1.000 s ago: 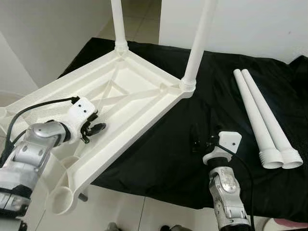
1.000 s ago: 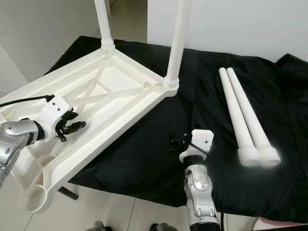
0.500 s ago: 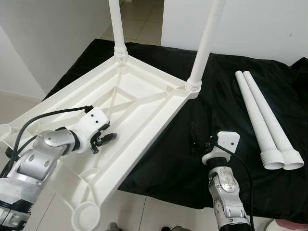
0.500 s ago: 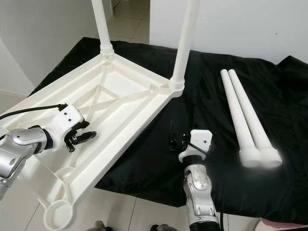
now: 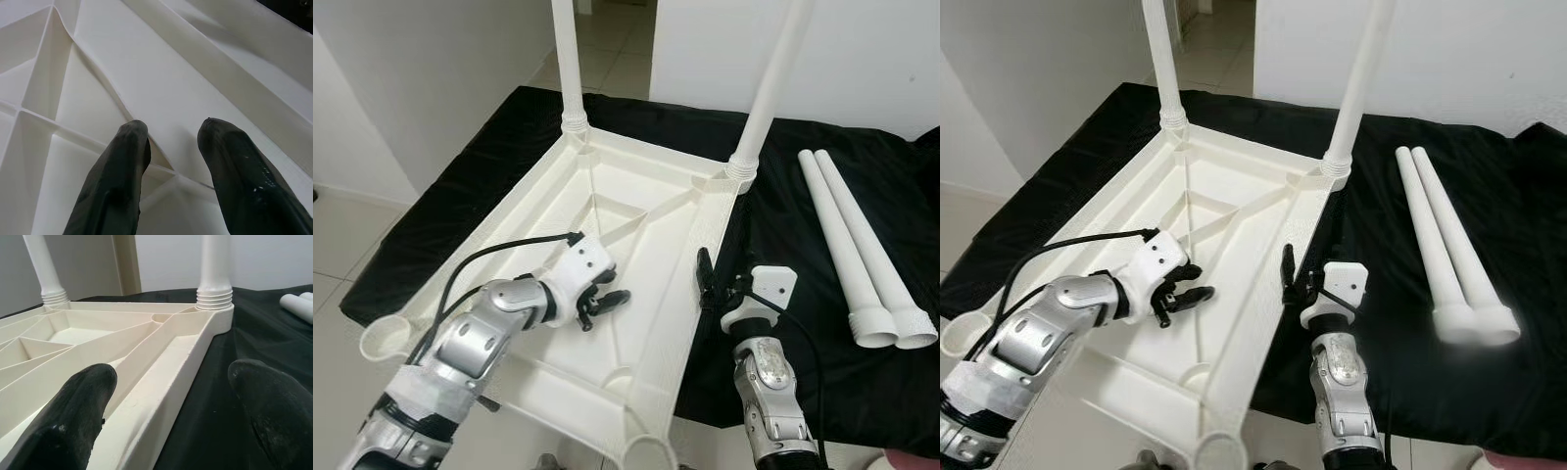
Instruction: Building children table
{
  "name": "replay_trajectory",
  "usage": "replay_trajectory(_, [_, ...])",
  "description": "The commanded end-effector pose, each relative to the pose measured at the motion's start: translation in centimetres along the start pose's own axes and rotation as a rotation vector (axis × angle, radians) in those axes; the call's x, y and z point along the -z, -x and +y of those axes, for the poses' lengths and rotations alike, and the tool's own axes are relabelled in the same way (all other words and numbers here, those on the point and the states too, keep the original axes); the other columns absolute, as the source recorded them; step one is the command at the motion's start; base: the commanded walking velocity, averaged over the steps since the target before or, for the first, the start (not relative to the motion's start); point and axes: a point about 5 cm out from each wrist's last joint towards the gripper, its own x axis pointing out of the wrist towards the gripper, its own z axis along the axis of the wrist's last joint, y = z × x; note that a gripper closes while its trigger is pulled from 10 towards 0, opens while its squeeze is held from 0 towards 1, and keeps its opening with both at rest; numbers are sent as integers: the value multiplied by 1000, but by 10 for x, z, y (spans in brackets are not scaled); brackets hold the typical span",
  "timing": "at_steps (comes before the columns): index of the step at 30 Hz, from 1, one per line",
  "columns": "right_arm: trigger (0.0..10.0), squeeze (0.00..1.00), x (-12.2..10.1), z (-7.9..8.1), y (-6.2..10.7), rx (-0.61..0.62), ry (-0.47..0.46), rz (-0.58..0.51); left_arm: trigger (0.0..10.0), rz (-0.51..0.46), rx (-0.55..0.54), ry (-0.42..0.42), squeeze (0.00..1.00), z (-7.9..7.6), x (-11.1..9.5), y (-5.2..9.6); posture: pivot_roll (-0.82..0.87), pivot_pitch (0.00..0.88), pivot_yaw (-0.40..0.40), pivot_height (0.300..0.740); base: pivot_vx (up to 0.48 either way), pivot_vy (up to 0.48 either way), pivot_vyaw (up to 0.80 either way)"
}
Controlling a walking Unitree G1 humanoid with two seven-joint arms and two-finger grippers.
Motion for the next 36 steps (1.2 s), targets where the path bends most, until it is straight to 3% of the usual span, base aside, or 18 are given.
replay_trajectory(1, [10000, 0, 4, 0, 3, 3, 1, 10, 10000, 54, -16, 35, 0, -2, 12, -4, -2, 82, 15, 740, 0, 0, 0])
replay_trajectory(5, [10000, 0, 5, 0, 5, 5, 3, 19, 10000, -61, -147, 38, 0, 11, -5, -7, 1, 83, 12, 740, 0, 0, 0])
replay_trajectory(8, [10000, 0, 6, -1, 5, 4, 4, 22, 10000, -110, -149, -7, 0, 13, -10, 0, 3, 84, 11, 740, 0, 0, 0])
replay_trajectory(12, [10000, 0, 7, -1, 6, 2, 6, 25, 10000, -152, -66, -85, 0, 7, -13, 12, 6, 86, 9, 740, 0, 0, 0])
replay_trajectory(15, [10000, 0, 7, -2, 6, 1, 8, 26, 10000, -176, -21, -98, 0, 4, -14, 17, 6, 87, 8, 740, 0, 0, 0])
replay_trajectory(16, [10000, 0, 7, -2, 6, 0, 10, 27, 10000, -202, 40, -98, 0, -2, -16, 22, 5, 88, 8, 740, 0, 0, 0])
replay_trajectory(18, [10000, 0, 7, -2, 6, 0, 10, 27, 10000, -202, 40, -98, 0, -2, -16, 22, 5, 88, 8, 740, 0, 0, 0])
replay_trajectory(20, [10000, 0, 8, -3, 7, 0, 12, 31, 10000, -243, 143, -121, 0, -13, -17, 33, 7, 91, 4, 740, 0, 0, 0])
replay_trajectory(22, [10000, 0, 8, -3, 7, 0, 12, 31, 10000, -243, 143, -121, 0, -13, -17, 33, 7, 91, 4, 740, 0, 0, 0])
replay_trajectory(26, [10000, 0, 10, -3, 7, -6, 5, 58, 10000, -204, 275, -143, 0, -29, -7, 42, 11, 96, -3, 740, 0, 0, 0])
replay_trajectory(36, [10000, 0, 8, 6, 4, -14, -112, 112, 10000, -142, 354, -147, 0, -34, 2, 59, 27, 100, -19, 740, 0, 0, 0])
